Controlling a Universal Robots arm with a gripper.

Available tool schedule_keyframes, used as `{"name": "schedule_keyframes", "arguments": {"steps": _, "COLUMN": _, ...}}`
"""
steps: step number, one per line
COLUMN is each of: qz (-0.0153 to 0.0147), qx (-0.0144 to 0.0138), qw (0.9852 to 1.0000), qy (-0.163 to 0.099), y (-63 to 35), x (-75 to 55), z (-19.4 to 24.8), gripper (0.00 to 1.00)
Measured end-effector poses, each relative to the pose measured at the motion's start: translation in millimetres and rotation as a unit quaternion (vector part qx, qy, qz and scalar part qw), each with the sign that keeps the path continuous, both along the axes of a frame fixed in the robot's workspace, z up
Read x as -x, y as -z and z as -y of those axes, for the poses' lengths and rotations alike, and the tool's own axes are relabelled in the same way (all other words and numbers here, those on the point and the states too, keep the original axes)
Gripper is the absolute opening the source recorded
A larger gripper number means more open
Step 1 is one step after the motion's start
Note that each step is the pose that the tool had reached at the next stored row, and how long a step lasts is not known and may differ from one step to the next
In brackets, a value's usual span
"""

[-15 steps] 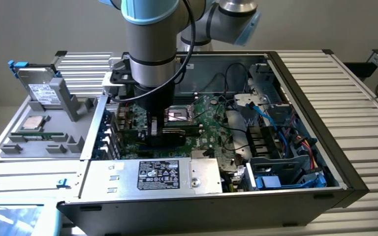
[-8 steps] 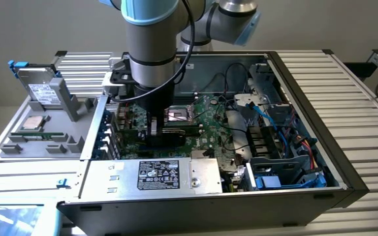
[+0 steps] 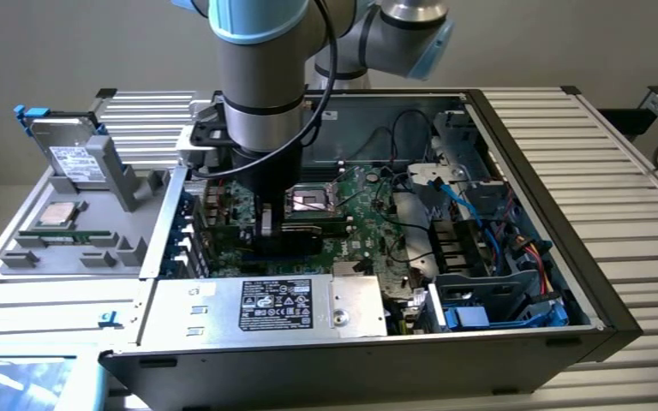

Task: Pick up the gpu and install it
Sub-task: 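Insert the gpu into the slot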

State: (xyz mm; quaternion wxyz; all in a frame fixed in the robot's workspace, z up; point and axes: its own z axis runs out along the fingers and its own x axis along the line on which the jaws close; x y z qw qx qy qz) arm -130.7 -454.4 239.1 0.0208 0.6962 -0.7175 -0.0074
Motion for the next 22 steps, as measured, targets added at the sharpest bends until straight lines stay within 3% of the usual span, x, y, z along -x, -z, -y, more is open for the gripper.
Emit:
{"name": "schedule_keyframes", "arguments": {"steps": 5, "qz": -0.0001, "qx": -0.0003, "qw": 1.0000, "qy": 0.000, "y": 0.2, "x": 0.2, "z": 1.7, "gripper": 0.28}}
{"name": "schedule_keyframes", "arguments": {"steps": 22, "qz": -0.0003, "qx": 0.0000, "qw": 1.0000, "qy": 0.005, "y": 0.8, "x": 0.0, "z": 1.5, "gripper": 0.28}}
